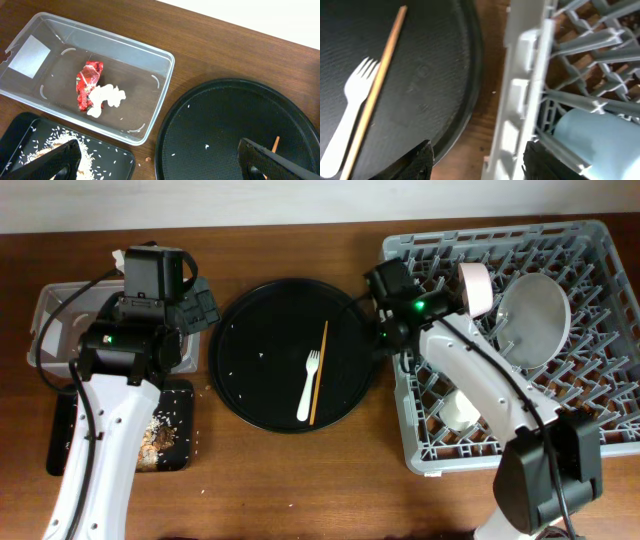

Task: Sort waste into correct bins and load items into the dishwasher rack
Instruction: 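Stand the white plate upright in the rack's right side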

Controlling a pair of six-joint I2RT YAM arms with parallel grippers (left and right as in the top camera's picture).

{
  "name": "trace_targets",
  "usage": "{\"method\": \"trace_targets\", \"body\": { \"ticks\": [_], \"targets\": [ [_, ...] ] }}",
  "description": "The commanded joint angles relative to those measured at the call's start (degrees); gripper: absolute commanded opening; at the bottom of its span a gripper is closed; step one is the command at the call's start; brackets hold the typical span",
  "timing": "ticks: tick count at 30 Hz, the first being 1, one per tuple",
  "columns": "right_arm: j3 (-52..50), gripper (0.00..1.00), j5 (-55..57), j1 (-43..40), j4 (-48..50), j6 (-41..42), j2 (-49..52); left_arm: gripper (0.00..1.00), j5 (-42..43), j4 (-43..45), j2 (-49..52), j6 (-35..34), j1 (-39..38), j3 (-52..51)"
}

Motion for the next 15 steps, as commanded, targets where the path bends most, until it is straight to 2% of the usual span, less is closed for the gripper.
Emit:
{"method": "trace_targets", "body": {
  "ticks": [1, 3, 6, 10, 12, 13, 15],
  "targets": [
    [-0.1, 0.61, -1.0, -3.5, 0.3, 1.5, 1.9, 0.99, -0.6, 0.1, -1.0, -0.5, 0.2, 0.3],
    [-0.1, 0.6, -3.0, -4.1, 0.3, 1.5, 2.5, 0.99, -0.6, 0.1, -1.0, -0.5, 0.2, 0.3],
    [-0.8, 0.5, -3.2, -4.0, 0.7, 1.5, 3.5, 0.99, -0.6, 0.1, -1.0, -0.5, 0.2, 0.3],
    [-1.0, 0.29, -5.6, -4.0, 0.8, 1.5, 5.1, 0.99, -0.6, 0.1, -1.0, -0.5, 0.2, 0.3],
    [-1.0, 0.1, -6.3, -4.0, 0.9, 1.5, 5.6, 0.99, -0.6, 0.1, -1.0, -0.5, 0.2, 0.3],
    [-1.0, 0.04, -7.7, -4.0, 1.7, 1.5, 5.7, 0.99, -0.6, 0.1, -1.0, -0.5, 0.2, 0.3],
    [-1.0, 0.04, -11.4, -4.0, 4.2, 1.5, 5.7, 0.99, -0.6, 0.1, -1.0, -0.5, 0.2, 0.3]
  ]
}}
